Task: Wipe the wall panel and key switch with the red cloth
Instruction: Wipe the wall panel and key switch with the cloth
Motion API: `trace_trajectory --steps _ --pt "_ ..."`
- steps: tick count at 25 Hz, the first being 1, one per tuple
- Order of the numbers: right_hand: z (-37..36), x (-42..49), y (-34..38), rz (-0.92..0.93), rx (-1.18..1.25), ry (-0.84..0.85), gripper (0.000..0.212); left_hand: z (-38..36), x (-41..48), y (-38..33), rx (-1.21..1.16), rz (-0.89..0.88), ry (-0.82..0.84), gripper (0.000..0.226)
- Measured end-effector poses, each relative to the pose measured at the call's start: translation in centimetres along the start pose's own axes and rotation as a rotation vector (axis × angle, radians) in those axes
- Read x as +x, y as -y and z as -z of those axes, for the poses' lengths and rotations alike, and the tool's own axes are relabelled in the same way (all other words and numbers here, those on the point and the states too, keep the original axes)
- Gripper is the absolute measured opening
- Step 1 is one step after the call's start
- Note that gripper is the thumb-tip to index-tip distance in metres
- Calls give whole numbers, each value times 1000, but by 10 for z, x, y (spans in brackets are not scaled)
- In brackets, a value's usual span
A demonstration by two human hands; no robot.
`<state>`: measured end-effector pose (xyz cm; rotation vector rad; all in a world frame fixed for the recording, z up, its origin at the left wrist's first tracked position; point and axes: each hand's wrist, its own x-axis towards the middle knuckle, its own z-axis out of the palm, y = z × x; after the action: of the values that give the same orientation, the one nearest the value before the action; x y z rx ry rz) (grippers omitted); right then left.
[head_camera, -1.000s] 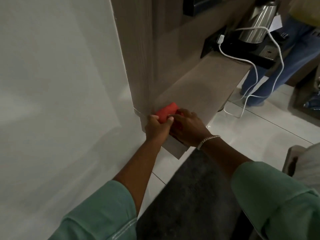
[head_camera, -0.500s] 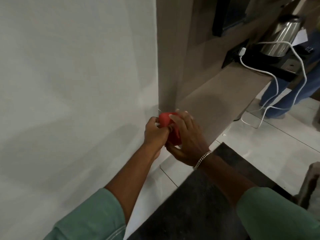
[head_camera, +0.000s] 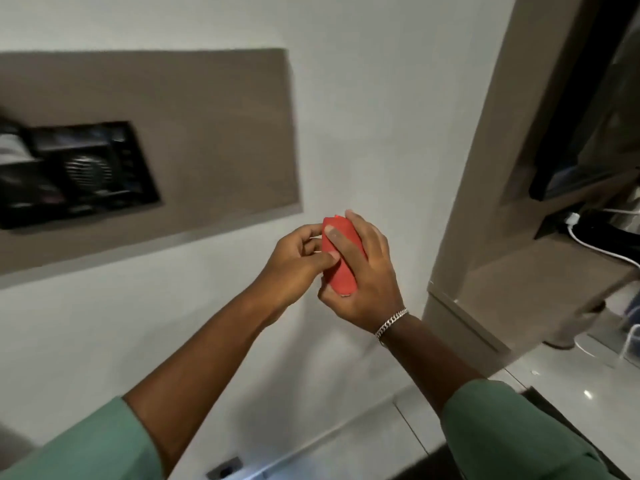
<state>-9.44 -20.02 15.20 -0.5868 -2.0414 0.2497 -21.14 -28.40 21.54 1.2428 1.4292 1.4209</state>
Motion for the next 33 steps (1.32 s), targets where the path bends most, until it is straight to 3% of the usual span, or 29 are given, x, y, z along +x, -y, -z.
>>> trace_trajectory --steps 6,9,14,17,20,24,29,33 --pt "-52 74 130 276 39 -168 73 152 -99 -83 630 -782 -653 34" --pt "-78 96 173 334 41 -187 70 227 -117 -95 964 -988 -882 36" --pt "-120 118 206 349 -1 -179 67 316 -108 -72 1622 -700 -807 63" --pt "-143 126 204 309 -89 -192 69 337 -93 -54 1896 -656 -877 69" --pt "-149 120 181 343 -82 -250 68 342 -84 -47 1955 -712 -974 71" --pt "-158 136 198 234 6 -368 69 345 -80 -43 1956 -756 -994 73" --pt "-147 131 168 474 -93 -308 59 346 -80 -44 1959 -806 -1022 73" --pt "-154 141 196 273 -2 -360 62 346 -79 -44 1965 -811 -1022 74"
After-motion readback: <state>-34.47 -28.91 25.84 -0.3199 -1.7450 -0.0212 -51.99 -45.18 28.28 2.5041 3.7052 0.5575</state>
